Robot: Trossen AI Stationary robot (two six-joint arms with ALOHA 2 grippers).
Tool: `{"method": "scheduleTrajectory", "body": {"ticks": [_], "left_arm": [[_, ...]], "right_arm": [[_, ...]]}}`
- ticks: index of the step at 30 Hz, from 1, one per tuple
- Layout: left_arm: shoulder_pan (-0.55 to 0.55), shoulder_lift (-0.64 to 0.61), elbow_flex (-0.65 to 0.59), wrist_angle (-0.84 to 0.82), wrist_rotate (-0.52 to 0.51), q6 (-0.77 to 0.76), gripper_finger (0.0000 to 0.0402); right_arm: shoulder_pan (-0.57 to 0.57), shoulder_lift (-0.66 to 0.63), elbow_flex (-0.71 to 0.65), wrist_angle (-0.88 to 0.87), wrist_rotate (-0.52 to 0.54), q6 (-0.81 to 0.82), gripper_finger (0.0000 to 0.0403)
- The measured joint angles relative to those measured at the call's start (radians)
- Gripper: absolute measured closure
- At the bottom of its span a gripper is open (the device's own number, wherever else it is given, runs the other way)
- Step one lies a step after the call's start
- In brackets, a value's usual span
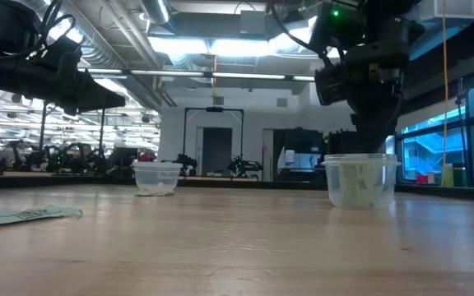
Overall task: Pick and place Stevia / Truvia into bins
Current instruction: Put the stevia packet into the bottom transparent container
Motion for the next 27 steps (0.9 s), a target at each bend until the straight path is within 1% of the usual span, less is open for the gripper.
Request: {"method": "scheduleTrajectory", "body": {"ticks": [4, 8, 11, 13, 17, 19, 21, 27], "left_arm": [[0.0, 0.0, 0.0, 0.0, 0.002, 0.0, 0.0339], [0.0, 0.0, 0.0, 0.0, 0.003, 0.0, 0.0339], [0.0, 0.0, 0.0, 0.0, 0.003, -0.007, 0.0339], [0.0, 0.0, 0.0, 0.0, 0.008, -0.034, 0.0339], [0.0, 0.0, 0.0, 0.0, 0.037, -0.079, 0.0339], [0.0, 0.0, 0.0, 0.0, 0.049, -0.076, 0.0339], [0.0, 0.0, 0.0, 0.0, 0.048, -0.075, 0.0339], [0.0, 0.0, 0.0, 0.0, 0.049, -0.08, 0.0339]], "right_arm": [[-0.002, -0.004, 0.051, -0.044, 0.033, -0.034, 0.0294], [-0.003, -0.011, 0.127, -0.083, 0.094, -0.106, 0.0287], [-0.003, -0.011, 0.167, -0.074, 0.106, -0.215, 0.0287], [-0.003, -0.011, 0.183, -0.06, 0.105, -0.316, 0.0286], [-0.003, -0.011, 0.188, -0.009, 0.105, -0.502, 0.0286], [-0.003, -0.011, 0.188, 0.022, 0.105, -0.567, 0.0286], [-0.003, -0.011, 0.188, 0.045, 0.105, -0.6, 0.0286], [-0.003, -0.01, 0.188, 0.064, 0.105, -0.609, 0.0286]]}}
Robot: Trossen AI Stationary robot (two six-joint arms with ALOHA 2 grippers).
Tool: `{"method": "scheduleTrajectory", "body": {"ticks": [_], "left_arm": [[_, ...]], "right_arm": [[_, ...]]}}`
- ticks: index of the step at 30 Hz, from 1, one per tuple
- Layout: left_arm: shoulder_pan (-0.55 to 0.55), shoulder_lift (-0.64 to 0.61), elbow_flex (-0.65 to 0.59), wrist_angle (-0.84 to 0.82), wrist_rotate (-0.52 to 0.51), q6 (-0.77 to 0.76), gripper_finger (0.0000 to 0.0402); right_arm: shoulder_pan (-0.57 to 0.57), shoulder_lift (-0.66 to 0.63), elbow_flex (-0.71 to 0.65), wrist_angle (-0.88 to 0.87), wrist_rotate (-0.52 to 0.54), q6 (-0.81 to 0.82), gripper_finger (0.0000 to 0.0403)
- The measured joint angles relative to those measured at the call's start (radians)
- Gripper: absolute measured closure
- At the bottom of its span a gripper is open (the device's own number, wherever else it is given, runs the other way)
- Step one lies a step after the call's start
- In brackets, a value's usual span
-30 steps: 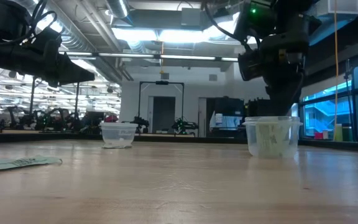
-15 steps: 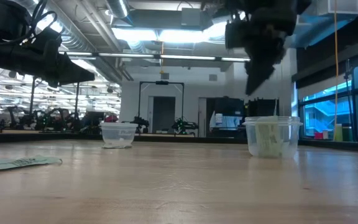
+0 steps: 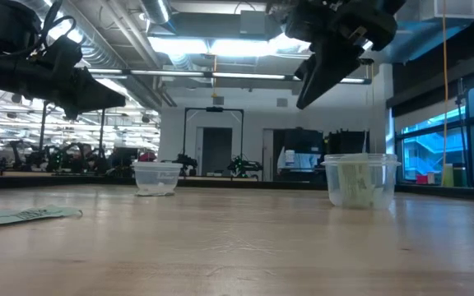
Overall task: Pick and place Stevia / Truvia into bins
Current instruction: Put the stevia packet into the bottom transparent container
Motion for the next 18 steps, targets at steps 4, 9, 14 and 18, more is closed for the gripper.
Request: {"method": "scheduleTrajectory", "body": {"ticks": [4, 9, 14, 18], "left_arm": [[0.0, 0.0, 0.0, 0.0, 0.0, 0.0, 0.0339], [0.0, 0.0, 0.0, 0.0, 0.042, 0.063, 0.0328], [-0.003, 0.0, 0.0, 0.03, 0.202, 0.068, 0.0292], [-0.016, 0.0, 0.0, 0.041, 0.217, -0.027, 0.0267]], "right_arm": [[0.0, 0.0, 0.0, 0.0, 0.0, -0.001, 0.0286], [0.0, 0.0, 0.0, 0.0, 0.0, -0.001, 0.0286], [-0.003, 0.0, 0.0, 0.01, 0.0, -0.048, 0.0286], [-0.009, 0.0, 0.0, 0.08, 0.017, -0.104, 0.0286]]}}
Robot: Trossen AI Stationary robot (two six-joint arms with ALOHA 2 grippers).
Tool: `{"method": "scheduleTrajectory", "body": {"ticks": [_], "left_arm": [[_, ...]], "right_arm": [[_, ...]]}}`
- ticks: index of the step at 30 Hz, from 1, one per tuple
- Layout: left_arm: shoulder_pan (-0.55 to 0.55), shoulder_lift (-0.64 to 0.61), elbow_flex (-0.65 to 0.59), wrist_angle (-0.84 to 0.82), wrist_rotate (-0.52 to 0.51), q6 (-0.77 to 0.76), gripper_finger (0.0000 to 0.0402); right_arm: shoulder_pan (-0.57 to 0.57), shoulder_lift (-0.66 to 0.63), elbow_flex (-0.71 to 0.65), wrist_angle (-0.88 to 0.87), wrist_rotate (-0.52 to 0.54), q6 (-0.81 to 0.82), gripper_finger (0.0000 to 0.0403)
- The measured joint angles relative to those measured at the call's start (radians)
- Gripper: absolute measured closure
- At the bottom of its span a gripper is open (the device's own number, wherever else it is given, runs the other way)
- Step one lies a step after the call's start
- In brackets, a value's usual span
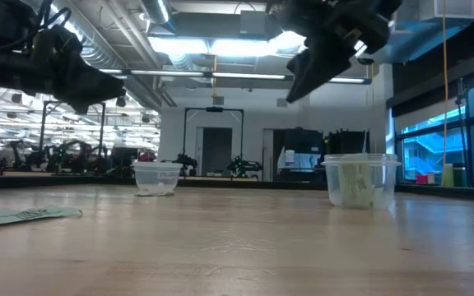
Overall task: Pick and place Stevia / Truvia into bins
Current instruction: Put the stevia packet into the bottom transparent container
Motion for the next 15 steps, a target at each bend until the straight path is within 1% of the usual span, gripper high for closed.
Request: {"method": "scheduleTrajectory", "body": {"ticks": [3, 6, 10, 13, 15], "left_arm": [[-0.024, 0.017, 0.0, -0.042, 0.019, -0.02, 0.0265], [-0.057, 0.062, 0.0, -0.045, 0.018, 0.0, 0.0275], [-0.107, 0.155, 0.0, -0.014, -0.025, 0.009, 0.0297], [-0.139, 0.247, 0.0, 0.019, -0.065, 0.005, 0.0313], [-0.155, 0.311, 0.002, 0.033, -0.096, -0.002, 0.0323]], "right_arm": [[-0.012, 0.0, 0.0, 0.063, 0.006, -0.003, 0.0286], [-0.029, 0.0, 0.0, 0.104, 0.006, -0.002, 0.0286], [-0.058, 0.004, 0.0, 0.138, 0.006, -0.005, 0.0286], [-0.078, 0.02, 0.0, 0.16, 0.008, -0.045, 0.0286], [-0.085, 0.037, 0.0, 0.204, 0.009, -0.056, 0.0286]]}}
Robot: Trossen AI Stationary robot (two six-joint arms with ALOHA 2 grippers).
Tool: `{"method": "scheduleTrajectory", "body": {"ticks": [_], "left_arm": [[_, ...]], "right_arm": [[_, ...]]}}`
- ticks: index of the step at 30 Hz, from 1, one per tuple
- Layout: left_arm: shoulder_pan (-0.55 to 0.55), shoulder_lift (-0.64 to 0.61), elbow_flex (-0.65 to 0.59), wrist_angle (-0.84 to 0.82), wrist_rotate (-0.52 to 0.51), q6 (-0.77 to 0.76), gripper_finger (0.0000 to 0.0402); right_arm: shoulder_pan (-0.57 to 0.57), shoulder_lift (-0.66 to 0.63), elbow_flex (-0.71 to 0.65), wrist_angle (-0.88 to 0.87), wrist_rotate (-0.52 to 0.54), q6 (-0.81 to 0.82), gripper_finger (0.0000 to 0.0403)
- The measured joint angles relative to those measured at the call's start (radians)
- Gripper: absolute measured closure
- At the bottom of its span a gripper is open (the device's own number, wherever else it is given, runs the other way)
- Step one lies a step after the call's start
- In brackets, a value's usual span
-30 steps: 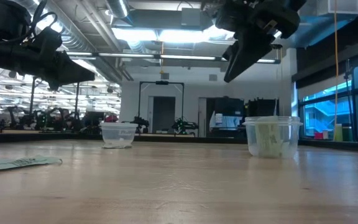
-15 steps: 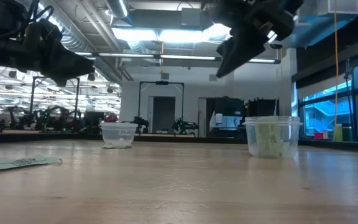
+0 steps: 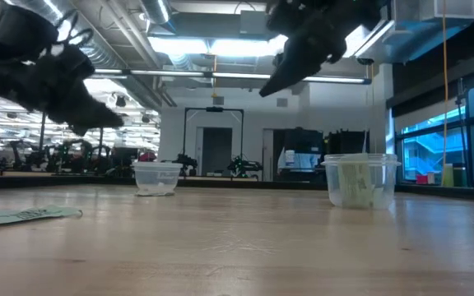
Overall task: Pick and place Stevia / Truvia into bins
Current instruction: Put the stevia packet into the bottom transparent container
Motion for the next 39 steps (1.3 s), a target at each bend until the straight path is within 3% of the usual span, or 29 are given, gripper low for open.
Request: {"method": "scheduleTrajectory", "body": {"ticks": [13, 24, 32, 39], "left_arm": [[-0.045, 0.416, 0.156, 0.047, -0.08, 0.02, 0.0397], [-0.025, 0.773, 0.286, 0.042, -0.094, 0.023, 0.0399], [-0.024, 0.938, 0.366, 0.044, -0.063, 0.03, 0.0399], [-0.024, 1.002, 0.379, 0.06, -0.063, 0.004, 0.0399]], "right_arm": [[-0.006, 0.11, 0.0, 0.094, -0.001, -0.069, 0.0286], [-0.006, 0.149, 0.0, 0.13, -0.002, -0.075, 0.0286], [-0.006, 0.149, 0.0, 0.132, -0.003, -0.104, 0.0286], [-0.006, 0.152, 0.0, 0.136, -0.003, -0.117, 0.0286]]}}
